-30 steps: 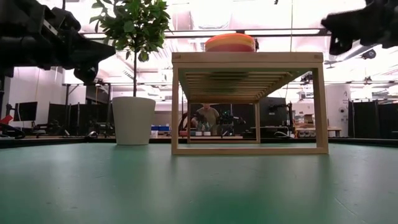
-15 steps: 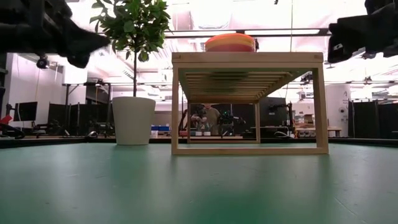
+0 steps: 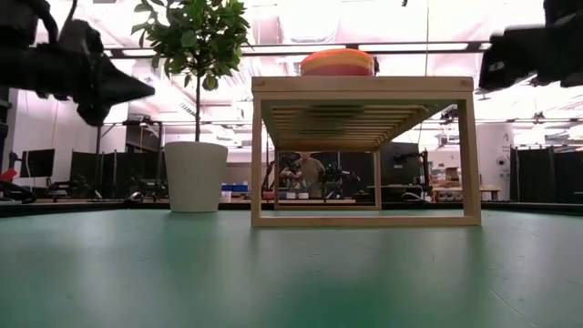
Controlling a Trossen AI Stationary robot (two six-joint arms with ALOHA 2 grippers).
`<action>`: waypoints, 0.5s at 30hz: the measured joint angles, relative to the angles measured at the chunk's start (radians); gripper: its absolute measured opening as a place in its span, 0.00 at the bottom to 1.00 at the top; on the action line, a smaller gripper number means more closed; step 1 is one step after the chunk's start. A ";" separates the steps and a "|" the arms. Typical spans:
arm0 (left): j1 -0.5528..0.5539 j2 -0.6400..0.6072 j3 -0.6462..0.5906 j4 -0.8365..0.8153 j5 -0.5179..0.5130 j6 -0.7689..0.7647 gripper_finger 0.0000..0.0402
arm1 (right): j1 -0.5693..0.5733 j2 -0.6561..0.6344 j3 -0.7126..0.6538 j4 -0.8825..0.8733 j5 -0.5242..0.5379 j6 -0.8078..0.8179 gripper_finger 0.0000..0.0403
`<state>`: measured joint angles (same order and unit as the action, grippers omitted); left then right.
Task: Place and stack bowls onto a shelf
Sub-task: Return to Home Position
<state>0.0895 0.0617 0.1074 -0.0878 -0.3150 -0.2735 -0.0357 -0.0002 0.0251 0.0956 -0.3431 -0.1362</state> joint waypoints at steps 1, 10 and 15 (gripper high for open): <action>0.000 0.009 -0.003 -0.003 -0.017 -0.023 0.00 | 0.000 0.002 -0.011 -0.001 0.001 -0.012 0.17; -0.001 0.076 -0.005 -0.011 -0.016 -0.049 0.00 | 0.000 0.009 -0.013 0.014 0.009 0.034 0.17; -0.001 0.104 -0.005 -0.011 -0.016 -0.049 0.00 | 0.000 0.046 -0.013 -0.038 0.032 0.096 0.17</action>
<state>0.0887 0.1656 0.1028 -0.0986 -0.3309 -0.3222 -0.0357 0.0456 0.0124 0.0574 -0.3113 -0.0406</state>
